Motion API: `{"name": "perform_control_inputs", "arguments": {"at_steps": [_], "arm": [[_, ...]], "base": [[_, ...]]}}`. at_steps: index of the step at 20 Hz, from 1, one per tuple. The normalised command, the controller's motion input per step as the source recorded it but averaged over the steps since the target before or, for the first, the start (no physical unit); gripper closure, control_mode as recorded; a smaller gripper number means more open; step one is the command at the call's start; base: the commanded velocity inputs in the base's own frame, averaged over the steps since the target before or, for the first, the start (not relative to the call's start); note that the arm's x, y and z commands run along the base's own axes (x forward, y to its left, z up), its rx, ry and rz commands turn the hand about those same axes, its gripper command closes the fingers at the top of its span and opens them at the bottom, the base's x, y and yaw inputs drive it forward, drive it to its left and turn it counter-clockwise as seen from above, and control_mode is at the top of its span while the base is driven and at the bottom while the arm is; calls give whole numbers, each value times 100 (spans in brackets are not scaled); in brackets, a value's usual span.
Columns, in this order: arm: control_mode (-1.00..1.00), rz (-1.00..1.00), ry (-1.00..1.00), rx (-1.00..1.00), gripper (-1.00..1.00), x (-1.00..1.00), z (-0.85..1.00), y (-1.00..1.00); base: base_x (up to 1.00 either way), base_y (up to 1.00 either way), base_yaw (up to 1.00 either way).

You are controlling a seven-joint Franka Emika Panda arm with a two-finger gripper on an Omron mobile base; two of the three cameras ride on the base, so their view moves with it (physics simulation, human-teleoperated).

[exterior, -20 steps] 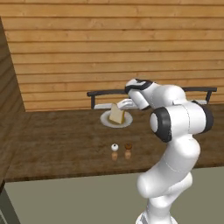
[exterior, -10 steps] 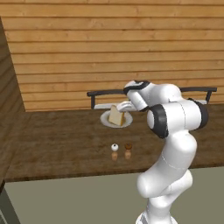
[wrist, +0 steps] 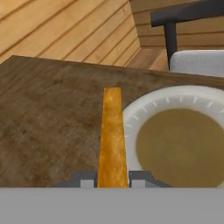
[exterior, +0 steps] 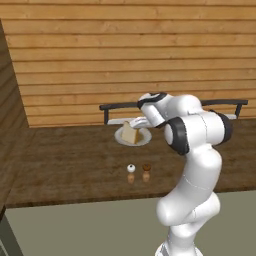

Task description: Start the toaster. Once the lever pops up, take the bread to the plate on the dining counter.

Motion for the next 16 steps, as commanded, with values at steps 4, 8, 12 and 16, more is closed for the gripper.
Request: {"name": "perform_control_inputs", "arguments": {"at_steps": [4,8,12,16], "arm": [[-100,2,0,0,100,22,-3,5],[-100,2,0,0,100,16,-17,4],[-100,2,0,0,100,22,-23,0],[-100,3,0,0,100,30,-9,0]], "base": [[0,0,0],[0,0,0],[0,0,0],[0,0,0]]}}
